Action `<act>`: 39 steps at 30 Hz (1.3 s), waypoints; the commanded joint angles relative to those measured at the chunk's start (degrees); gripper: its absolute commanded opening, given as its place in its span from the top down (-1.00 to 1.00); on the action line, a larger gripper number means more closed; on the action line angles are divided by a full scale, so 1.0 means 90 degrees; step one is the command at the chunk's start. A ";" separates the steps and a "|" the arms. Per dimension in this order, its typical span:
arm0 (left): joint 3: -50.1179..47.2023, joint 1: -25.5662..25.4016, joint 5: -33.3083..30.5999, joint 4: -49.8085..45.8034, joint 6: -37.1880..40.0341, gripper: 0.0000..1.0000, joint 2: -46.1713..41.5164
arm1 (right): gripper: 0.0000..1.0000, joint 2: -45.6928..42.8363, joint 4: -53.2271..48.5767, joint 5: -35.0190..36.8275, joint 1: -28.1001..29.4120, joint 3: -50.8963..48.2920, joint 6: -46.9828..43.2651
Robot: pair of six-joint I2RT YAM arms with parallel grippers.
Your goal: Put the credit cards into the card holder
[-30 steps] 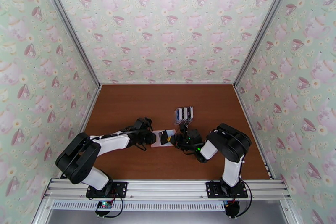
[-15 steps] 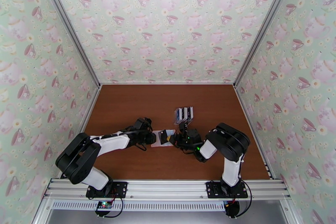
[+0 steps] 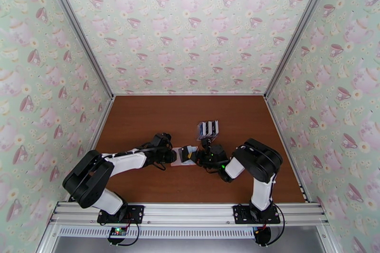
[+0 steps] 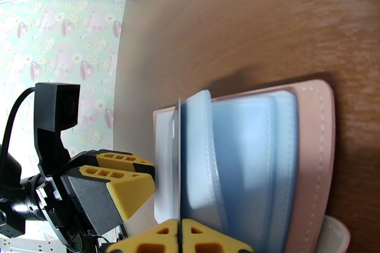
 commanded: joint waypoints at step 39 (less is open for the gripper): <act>-0.0064 -0.0309 0.0150 -0.0473 -0.0122 0.73 0.0222 | 0.21 -0.1364 -0.9285 0.2978 0.0938 0.3677 -0.2870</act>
